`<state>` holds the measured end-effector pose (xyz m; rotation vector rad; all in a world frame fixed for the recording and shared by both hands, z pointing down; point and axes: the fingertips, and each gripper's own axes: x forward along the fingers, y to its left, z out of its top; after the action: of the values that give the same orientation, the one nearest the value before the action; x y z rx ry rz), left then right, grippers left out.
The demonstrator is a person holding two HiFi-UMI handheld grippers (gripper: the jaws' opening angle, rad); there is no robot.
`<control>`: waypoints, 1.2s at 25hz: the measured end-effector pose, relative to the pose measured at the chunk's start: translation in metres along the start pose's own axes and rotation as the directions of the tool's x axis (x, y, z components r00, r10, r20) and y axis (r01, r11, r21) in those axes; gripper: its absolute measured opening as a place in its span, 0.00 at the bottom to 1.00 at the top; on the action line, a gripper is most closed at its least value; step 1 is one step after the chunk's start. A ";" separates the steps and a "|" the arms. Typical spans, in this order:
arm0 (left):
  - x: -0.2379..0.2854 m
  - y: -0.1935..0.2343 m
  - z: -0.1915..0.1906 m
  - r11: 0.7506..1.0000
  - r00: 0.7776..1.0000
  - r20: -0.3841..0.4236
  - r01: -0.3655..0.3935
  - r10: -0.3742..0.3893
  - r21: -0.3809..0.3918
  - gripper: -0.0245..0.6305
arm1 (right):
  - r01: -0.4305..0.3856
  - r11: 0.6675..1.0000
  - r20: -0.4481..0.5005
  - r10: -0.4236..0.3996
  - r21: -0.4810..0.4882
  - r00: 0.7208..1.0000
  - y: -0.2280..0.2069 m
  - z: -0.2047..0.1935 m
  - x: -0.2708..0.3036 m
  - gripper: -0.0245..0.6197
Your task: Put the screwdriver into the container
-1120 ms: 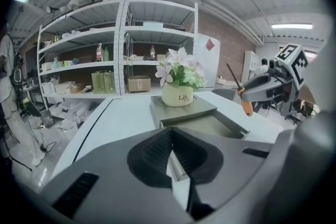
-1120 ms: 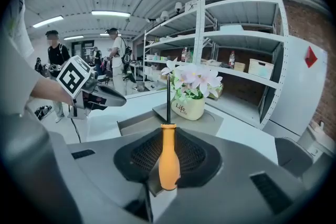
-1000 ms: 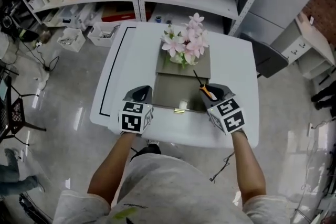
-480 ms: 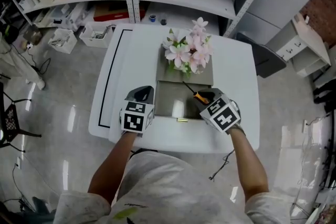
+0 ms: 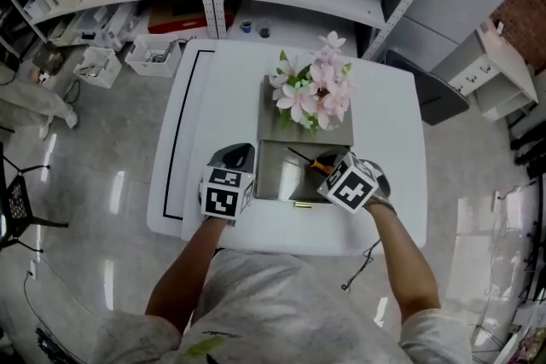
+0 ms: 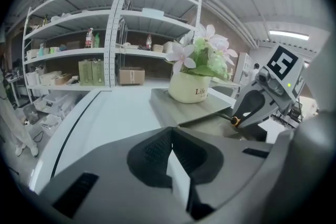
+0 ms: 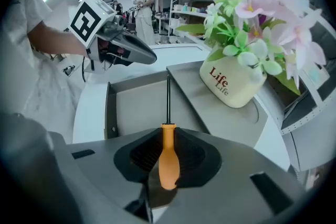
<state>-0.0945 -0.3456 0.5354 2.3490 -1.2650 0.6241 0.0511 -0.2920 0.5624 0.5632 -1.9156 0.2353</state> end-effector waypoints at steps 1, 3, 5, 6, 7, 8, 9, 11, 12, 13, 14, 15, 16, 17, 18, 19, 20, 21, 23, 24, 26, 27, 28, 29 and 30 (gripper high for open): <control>0.001 0.001 0.000 1.000 1.000 -0.002 0.001 -0.001 -0.002 0.04 | -0.009 1.000 -0.017 0.009 -0.016 1.000 0.001 -0.001 0.003 0.15; 0.003 0.004 0.000 1.000 1.000 -0.004 0.003 -0.003 -0.002 0.04 | -0.027 0.999 -0.051 0.024 -0.041 0.998 0.003 -0.003 0.008 0.15; 0.005 0.006 0.000 1.000 1.000 -0.004 0.003 -0.003 -0.001 0.04 | -0.047 0.998 -0.081 0.042 -0.052 0.996 0.004 -0.005 0.013 0.15; 0.006 0.008 0.000 1.000 1.000 -0.005 0.003 -0.003 -0.002 0.04 | -0.057 0.997 -0.095 0.052 -0.057 0.994 0.005 -0.006 0.015 0.15; 0.007 0.009 0.000 1.000 1.000 -0.007 0.004 -0.004 -0.003 0.04 | -0.067 0.996 -0.107 0.060 -0.062 0.992 0.005 -0.007 0.017 0.15; 0.008 0.010 0.000 1.000 1.000 -0.009 0.005 -0.005 -0.003 0.04 | -0.075 0.995 -0.120 0.066 -0.070 0.991 0.005 -0.008 0.019 0.15; 0.009 0.010 -0.001 1.000 1.000 -0.012 0.006 -0.006 -0.004 0.04 | -0.082 0.994 -0.131 0.071 -0.078 0.989 0.006 -0.009 0.021 0.15; 0.011 0.011 -0.002 1.000 1.000 -0.016 0.007 -0.007 -0.005 0.04 | -0.094 0.992 -0.150 0.080 -0.088 0.985 0.006 -0.011 0.024 0.15; 0.012 0.011 -0.003 1.000 1.000 -0.017 0.008 -0.008 -0.005 0.04 | -0.099 0.991 -0.157 0.084 -0.092 0.984 0.006 -0.011 0.026 0.15; 0.013 0.011 -0.003 1.000 1.000 -0.018 0.009 -0.009 -0.005 0.04 | -0.104 0.990 -0.163 0.088 -0.094 0.983 0.006 -0.012 0.027 0.15; 0.013 0.012 -0.002 1.000 1.000 -0.019 0.010 -0.010 -0.006 0.04 | -0.109 0.989 -0.166 0.092 -0.096 0.982 0.006 -0.012 0.028 0.15; 0.013 0.012 -0.002 1.000 1.000 -0.019 0.011 -0.011 -0.006 0.04 | -0.114 0.989 -0.169 0.096 -0.096 0.981 0.007 -0.011 0.029 0.16; 0.013 0.012 -0.002 1.000 1.000 -0.020 0.012 -0.012 -0.006 0.04 | -0.117 0.988 -0.171 0.099 -0.097 0.980 0.007 -0.011 0.029 0.16; 0.013 0.012 -0.002 1.000 1.000 -0.021 0.013 -0.013 -0.007 0.04 | -0.119 0.988 -0.173 0.101 -0.097 0.980 0.008 -0.011 0.030 0.16; 0.013 0.012 -0.002 1.000 1.000 -0.021 0.014 -0.014 -0.007 0.04 | -0.119 0.988 -0.175 0.101 -0.099 0.979 0.008 -0.011 0.030 0.16; 0.013 0.012 -0.002 1.000 1.000 -0.020 0.014 -0.015 -0.008 0.04 | -0.120 0.988 -0.176 0.101 -0.100 0.979 0.008 -0.011 0.031 0.16; 0.013 0.012 -0.002 1.000 1.000 -0.019 0.014 -0.015 -0.008 0.04 | -0.120 0.988 -0.177 0.101 -0.101 0.979 0.008 -0.011 0.031 0.16; 0.013 0.012 -0.002 1.000 1.000 -0.019 0.014 -0.014 -0.009 0.04 | -0.120 0.988 -0.177 0.101 -0.100 0.979 0.008 -0.011 0.031 0.16; 0.012 0.013 -0.003 1.000 1.000 -0.021 0.013 -0.013 -0.009 0.04 | -0.120 0.988 -0.174 0.102 -0.095 0.979 0.008 -0.011 0.031 0.16; 0.012 0.013 -0.003 1.000 1.000 -0.021 0.012 -0.012 -0.009 0.04 | -0.118 0.989 -0.170 0.101 -0.092 0.980 0.007 -0.011 0.032 0.16; 0.012 0.012 -0.002 1.000 1.000 -0.019 0.012 -0.012 -0.009 0.04 | -0.111 0.990 -0.162 0.095 -0.088 0.982 0.007 -0.011 0.032 0.16; 0.011 0.012 -0.002 1.000 1.000 -0.018 0.012 -0.012 -0.008 0.04 | -0.107 0.990 -0.160 0.092 -0.086 0.983 0.006 -0.011 0.032 0.16; 0.010 0.011 -0.001 1.000 1.000 -0.018 0.011 -0.011 -0.007 0.04 | -0.104 0.991 -0.158 0.090 -0.085 0.983 0.007 -0.011 0.031 0.17; 0.008 0.010 -0.001 1.000 1.000 -0.018 0.010 -0.010 -0.005 0.04 | -0.101 0.991 -0.155 0.087 -0.084 0.984 0.007 -0.010 0.031 0.17; 0.007 0.009 0.000 1.000 1.000 -0.017 0.008 -0.008 -0.003 0.04 | -0.097 0.992 -0.150 0.084 -0.081 0.985 0.007 -0.010 0.030 0.17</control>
<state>-0.0990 -0.3550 0.5409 2.3401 -1.2481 0.6374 0.0465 -0.2901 0.5949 0.3893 -1.8015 0.2425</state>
